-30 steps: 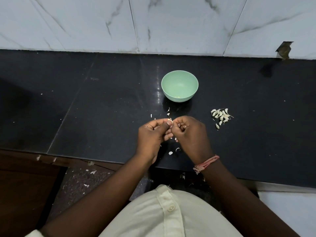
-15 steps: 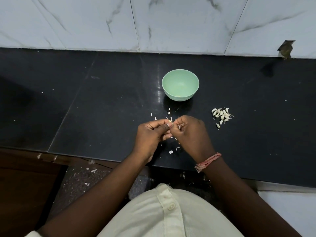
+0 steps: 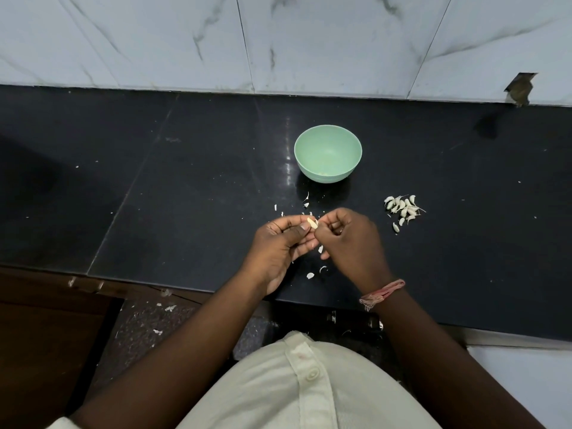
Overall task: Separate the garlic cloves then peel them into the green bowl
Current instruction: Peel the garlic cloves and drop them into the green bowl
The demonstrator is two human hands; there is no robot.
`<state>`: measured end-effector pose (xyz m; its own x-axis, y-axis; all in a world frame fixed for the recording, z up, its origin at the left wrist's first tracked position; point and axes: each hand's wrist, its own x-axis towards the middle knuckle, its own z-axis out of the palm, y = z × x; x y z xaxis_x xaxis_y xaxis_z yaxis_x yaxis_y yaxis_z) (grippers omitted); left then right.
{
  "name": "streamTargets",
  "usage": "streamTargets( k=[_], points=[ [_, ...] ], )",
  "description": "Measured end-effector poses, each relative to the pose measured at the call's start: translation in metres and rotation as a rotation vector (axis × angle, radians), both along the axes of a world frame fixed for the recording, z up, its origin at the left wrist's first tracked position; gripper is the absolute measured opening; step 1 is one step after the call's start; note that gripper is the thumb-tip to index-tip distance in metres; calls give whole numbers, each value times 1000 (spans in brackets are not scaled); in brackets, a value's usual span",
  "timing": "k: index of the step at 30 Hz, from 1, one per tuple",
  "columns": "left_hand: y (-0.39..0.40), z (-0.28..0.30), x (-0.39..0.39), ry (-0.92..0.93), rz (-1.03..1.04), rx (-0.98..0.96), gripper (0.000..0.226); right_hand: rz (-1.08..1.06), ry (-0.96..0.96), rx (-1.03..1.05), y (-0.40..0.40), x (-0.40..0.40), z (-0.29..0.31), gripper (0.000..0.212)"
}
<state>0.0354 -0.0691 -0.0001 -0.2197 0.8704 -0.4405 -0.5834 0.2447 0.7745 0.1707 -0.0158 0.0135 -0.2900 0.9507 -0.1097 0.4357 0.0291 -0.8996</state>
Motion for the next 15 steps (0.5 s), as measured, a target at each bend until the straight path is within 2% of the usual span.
streamTargets(
  k=[6, 10, 15],
  points=[
    [1, 3, 1, 15, 28, -9, 14, 12, -4, 58, -1, -2, -5, 6],
    [2, 3, 1, -75, 38, -2, 16, -62, 68, -16, 3, -2, -5, 7],
    [2, 3, 3, -130, 63, -17, 16, -67, 46, 4, 6, 1, -14, 16]
  ],
)
